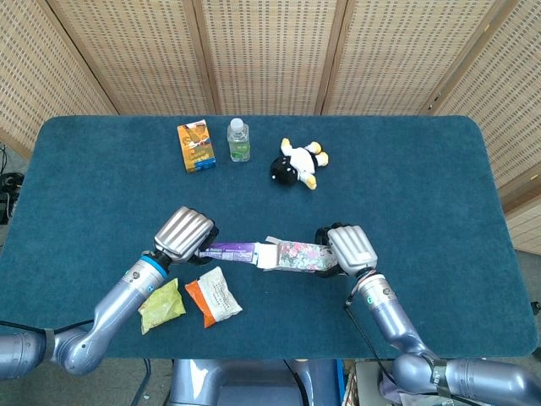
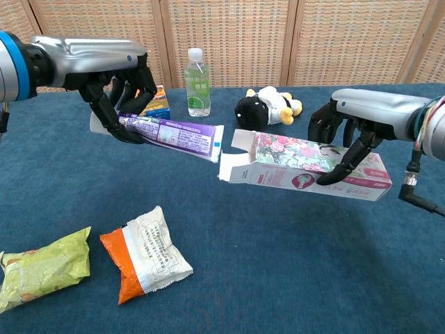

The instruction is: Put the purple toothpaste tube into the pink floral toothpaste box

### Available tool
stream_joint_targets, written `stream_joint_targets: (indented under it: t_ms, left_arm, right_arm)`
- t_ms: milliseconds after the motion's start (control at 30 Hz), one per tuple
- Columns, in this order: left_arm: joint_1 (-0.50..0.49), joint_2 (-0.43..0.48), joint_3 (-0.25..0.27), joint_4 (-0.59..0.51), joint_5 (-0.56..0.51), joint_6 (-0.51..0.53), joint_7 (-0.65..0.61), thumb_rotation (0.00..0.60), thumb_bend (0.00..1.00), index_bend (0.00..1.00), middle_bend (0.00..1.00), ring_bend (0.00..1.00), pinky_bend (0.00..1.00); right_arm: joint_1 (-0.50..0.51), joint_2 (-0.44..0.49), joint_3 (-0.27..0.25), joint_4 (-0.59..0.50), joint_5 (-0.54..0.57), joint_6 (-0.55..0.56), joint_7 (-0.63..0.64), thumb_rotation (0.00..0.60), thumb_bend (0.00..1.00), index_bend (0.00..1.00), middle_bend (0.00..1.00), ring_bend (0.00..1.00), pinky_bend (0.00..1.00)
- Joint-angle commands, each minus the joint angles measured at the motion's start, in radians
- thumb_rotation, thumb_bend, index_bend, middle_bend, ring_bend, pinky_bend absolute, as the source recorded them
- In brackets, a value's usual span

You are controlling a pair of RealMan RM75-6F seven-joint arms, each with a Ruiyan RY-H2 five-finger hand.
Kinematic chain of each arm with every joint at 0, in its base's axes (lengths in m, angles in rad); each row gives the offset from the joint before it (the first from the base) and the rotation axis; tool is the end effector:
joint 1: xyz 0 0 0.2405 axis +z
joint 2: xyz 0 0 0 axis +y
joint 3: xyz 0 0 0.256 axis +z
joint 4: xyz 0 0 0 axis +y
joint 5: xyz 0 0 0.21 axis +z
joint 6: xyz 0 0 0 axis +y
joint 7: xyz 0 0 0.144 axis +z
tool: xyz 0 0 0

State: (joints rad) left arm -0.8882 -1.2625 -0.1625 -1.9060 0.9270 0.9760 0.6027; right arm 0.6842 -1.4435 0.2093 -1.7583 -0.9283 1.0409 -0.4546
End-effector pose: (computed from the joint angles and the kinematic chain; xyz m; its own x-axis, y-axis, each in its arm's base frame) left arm -0.0799 0.3240 0.0441 0.5749 0.2226 0.7874 0.7562 -0.5120 -0.4074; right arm -0.1387 -0.3169 0.0131 0.3219 -0.3203 0.8909 -0.9357 -0.2508 0.2480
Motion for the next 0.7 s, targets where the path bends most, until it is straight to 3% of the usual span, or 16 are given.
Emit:
stream_joint_targets:
  t_ms: [33,700]
  left_arm:
    - [-0.007,-0.016,0.001,0.004,-0.012,0.009,0.007,0.600,0.23,0.81,0.69,0.59,0.55]
    - [-0.034,-0.092,0.012,0.041,-0.061,0.035,0.025,0.600,0.23,0.81,0.69,0.59,0.55]
  right_arm:
    - [0.001,-0.001,-0.002,0.000,0.002,-0.001,0.002,0.600,0.00,0.59,0.48,0.35,0.39]
    - [0.014,0.009,-0.011,-0.022,0.011,0.004,0.004,0.600,0.00,0.59,0.48,0.35,0.40]
